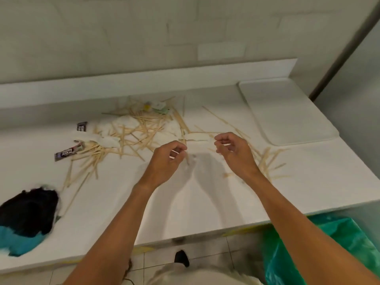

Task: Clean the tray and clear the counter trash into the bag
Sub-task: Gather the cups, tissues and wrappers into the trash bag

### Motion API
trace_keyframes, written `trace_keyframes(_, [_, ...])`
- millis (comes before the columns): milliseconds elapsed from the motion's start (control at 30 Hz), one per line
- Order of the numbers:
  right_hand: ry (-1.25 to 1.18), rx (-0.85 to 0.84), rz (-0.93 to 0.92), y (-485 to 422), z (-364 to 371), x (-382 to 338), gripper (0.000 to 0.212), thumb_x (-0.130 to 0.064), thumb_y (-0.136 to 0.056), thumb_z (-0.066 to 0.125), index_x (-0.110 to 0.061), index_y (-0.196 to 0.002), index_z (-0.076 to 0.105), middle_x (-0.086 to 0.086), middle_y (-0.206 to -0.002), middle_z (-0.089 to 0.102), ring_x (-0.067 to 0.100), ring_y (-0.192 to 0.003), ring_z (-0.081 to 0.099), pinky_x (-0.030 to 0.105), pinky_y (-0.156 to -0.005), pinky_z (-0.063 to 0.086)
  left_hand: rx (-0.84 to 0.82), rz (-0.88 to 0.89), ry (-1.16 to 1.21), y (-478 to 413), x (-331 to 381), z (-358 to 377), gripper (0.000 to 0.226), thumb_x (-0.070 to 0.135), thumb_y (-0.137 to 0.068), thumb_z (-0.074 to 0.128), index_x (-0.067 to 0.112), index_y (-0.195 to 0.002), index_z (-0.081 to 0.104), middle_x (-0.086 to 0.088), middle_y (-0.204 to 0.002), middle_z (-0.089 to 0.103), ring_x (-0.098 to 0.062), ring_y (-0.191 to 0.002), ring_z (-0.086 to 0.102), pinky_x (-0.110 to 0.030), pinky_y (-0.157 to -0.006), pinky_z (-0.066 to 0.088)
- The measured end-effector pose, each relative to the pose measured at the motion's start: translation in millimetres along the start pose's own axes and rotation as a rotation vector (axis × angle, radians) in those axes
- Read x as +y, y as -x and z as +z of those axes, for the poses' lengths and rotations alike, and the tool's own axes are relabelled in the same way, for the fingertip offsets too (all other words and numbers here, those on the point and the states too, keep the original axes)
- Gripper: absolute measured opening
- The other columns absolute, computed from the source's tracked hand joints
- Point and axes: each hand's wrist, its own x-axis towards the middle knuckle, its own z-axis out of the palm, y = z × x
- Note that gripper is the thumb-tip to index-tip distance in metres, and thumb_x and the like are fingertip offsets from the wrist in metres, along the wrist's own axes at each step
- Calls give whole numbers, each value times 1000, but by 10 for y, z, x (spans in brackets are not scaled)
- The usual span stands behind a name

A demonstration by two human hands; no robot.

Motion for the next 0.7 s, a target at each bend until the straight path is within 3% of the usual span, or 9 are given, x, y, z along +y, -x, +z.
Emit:
trace_keyframes(133, [16,-50,-35,-376,505,-167,12,-8,-92,62,-14,-100,68,-6,-96,68,17,-89,66,28,-81,54,30,5,-18,-226,-267,-440,9,17,-94,62,17,-100,69,7,-92,68,-5,-84,63,-11,-72,47])
trace_keyframes(300, [54,-90,-8,-845,1039,-276,19,-6,-87,60,-24,-90,68,-8,-91,68,12,-85,65,23,-76,51,59,3,-31,-558,-561,-837,8,18,-94,63,17,-99,69,5,-93,67,-5,-83,62,-14,-70,50])
trace_keyframes(467, [154,-106,1,-1291,1408,-329,19,-4,-89,54,-10,-100,68,-6,-96,66,9,-92,61,2,-64,40,85,-8,-79,-943,-778,-1069,9,19,-92,64,18,-100,69,9,-93,68,-4,-83,64,-12,-69,49])
trace_keyframes(633, [253,-118,42,-1771,1694,-263,23,-11,-88,52,-22,-102,66,-3,-100,68,15,-91,66,12,-69,46,123,-32,-116,-1397,-1022,-1226,10,16,-92,63,25,-89,65,12,-89,68,-4,-81,64,-17,-69,51])
trace_keyframes(700, [303,-123,60,-1947,1782,-242,21,-14,-89,57,-22,-107,64,-3,-105,66,14,-94,64,6,-64,42,133,-44,-159,-1587,-1110,-1258,15,11,-91,61,25,-87,63,13,-87,65,-6,-81,62,-20,-73,52])
